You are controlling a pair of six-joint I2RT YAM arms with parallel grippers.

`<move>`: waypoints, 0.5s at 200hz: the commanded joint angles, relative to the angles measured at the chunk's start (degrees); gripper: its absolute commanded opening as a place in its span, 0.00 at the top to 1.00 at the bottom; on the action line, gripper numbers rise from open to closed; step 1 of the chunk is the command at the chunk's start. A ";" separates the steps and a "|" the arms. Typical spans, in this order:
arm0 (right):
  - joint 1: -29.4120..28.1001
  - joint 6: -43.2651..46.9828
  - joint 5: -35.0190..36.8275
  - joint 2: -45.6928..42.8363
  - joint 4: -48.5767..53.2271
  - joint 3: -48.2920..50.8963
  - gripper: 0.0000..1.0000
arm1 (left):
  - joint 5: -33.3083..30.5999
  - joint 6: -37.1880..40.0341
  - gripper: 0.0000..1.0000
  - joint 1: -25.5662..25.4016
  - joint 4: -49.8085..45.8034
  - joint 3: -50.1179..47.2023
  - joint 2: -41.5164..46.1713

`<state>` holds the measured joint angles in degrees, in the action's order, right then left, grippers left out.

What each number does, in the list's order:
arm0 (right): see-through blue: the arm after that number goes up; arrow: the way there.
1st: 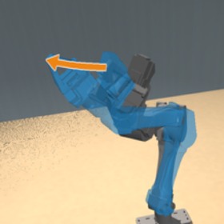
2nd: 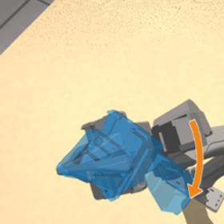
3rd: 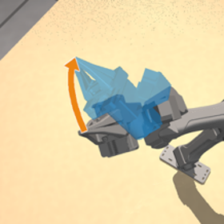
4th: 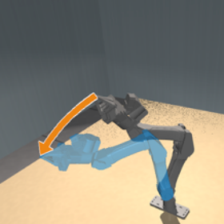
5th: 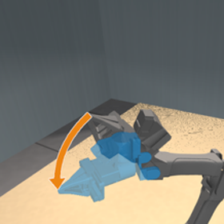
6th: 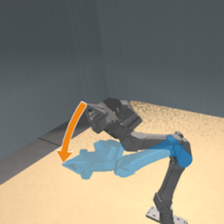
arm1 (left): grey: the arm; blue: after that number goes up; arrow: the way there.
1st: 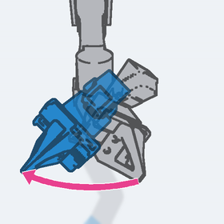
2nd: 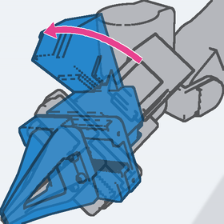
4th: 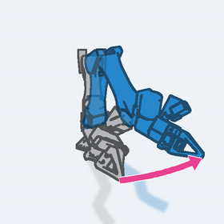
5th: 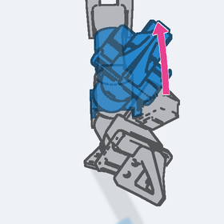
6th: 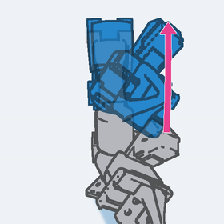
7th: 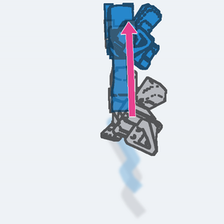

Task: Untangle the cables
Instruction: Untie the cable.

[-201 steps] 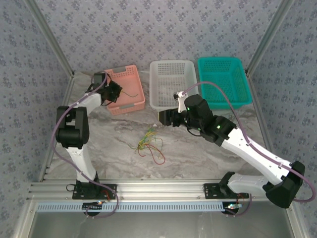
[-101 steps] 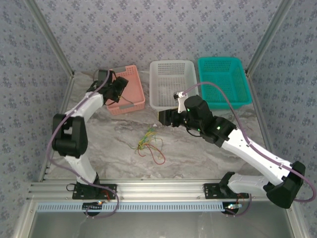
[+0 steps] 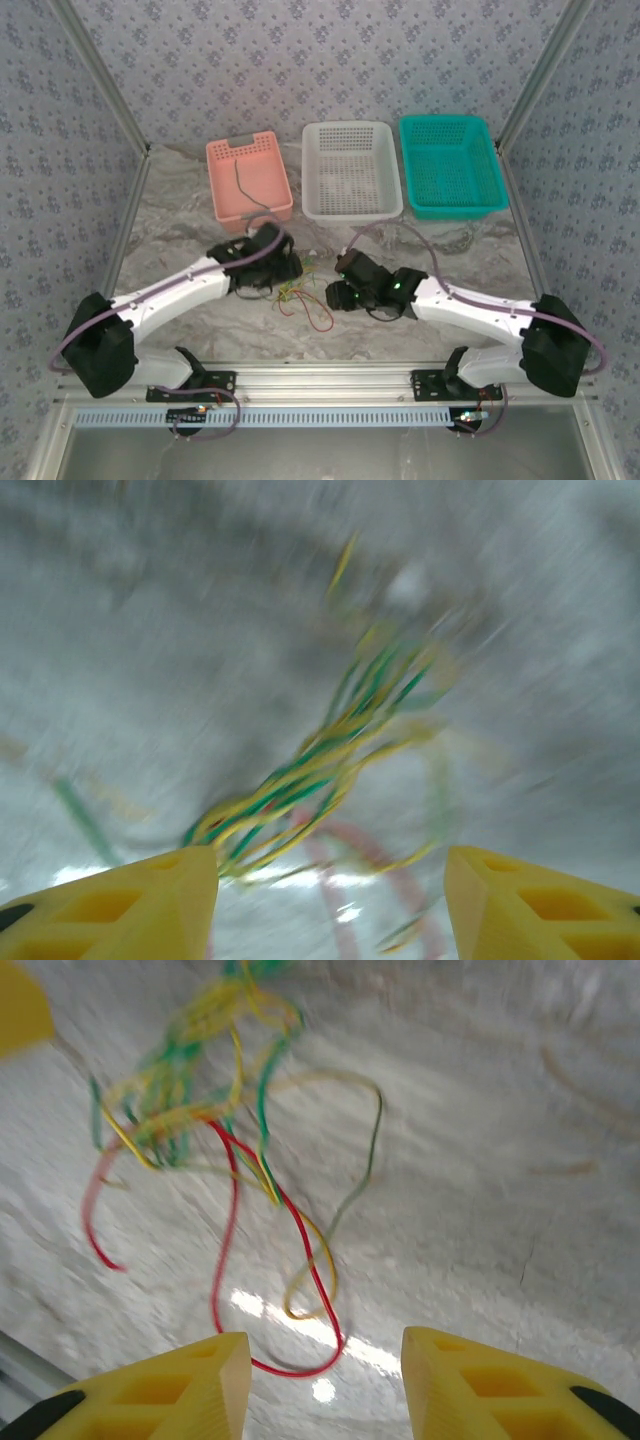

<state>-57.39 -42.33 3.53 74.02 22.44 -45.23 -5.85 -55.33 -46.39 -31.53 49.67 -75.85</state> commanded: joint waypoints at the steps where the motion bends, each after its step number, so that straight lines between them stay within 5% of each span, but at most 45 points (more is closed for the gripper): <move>1: -2.81 -4.93 3.95 1.75 -3.99 2.11 0.53 | -5.25 2.42 0.40 -3.12 -1.34 -3.09 0.22; 100: -8.43 0.74 9.14 19.73 -3.97 -4.11 0.66 | -6.81 6.02 0.39 -3.98 1.06 -2.50 -3.70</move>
<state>-65.23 -42.98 9.63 90.83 17.63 -46.00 -11.18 -52.58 -50.28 -31.81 44.73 -76.82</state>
